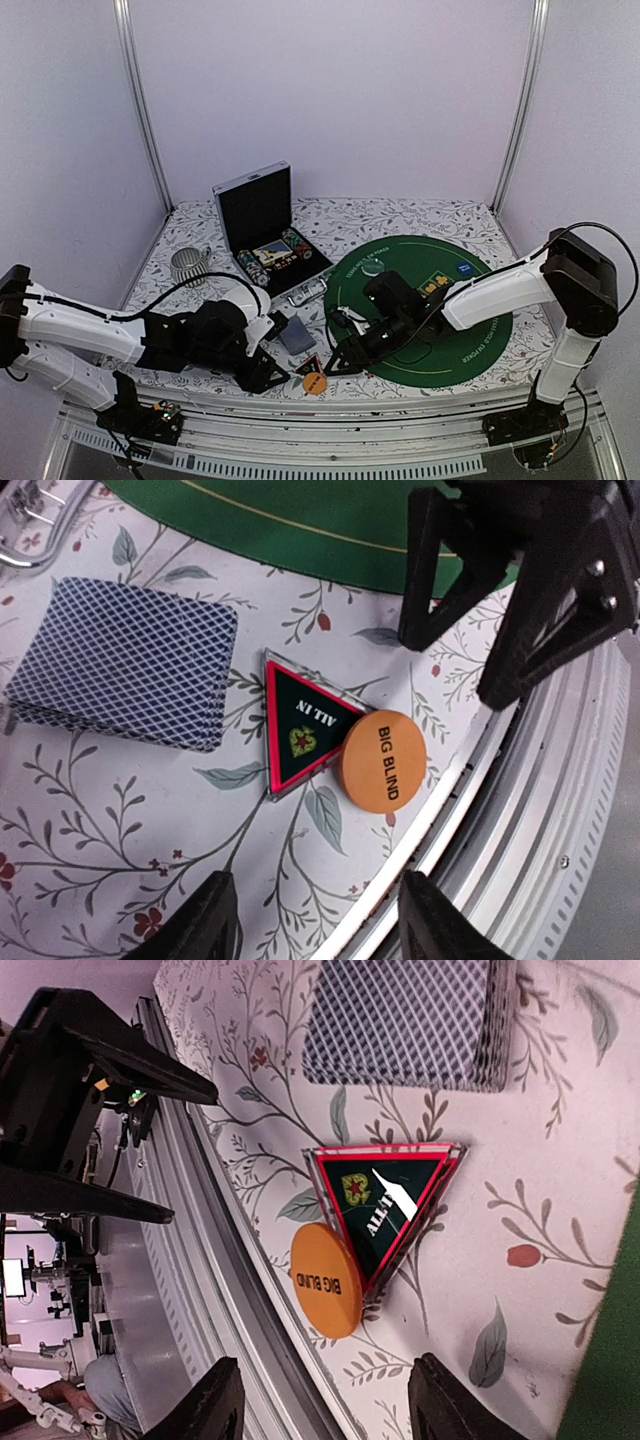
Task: Distribute texas hold em gaming equipment
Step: Adjust the big blind button at the center of the board.
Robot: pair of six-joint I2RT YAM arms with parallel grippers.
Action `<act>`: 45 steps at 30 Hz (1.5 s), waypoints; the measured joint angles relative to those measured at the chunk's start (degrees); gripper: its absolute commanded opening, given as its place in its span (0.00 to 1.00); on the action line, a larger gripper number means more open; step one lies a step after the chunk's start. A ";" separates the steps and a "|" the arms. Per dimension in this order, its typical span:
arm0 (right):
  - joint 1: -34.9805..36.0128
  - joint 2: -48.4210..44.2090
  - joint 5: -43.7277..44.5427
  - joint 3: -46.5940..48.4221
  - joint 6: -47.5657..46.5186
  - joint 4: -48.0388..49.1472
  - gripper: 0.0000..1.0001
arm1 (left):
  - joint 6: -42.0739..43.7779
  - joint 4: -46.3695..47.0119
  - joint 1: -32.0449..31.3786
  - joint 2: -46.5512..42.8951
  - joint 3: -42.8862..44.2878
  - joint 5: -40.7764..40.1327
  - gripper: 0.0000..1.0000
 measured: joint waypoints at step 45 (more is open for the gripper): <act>-4.98 -5.57 -12.26 -7.15 11.04 11.63 0.02 | 7.63 -3.80 0.31 0.81 12.85 7.98 0.61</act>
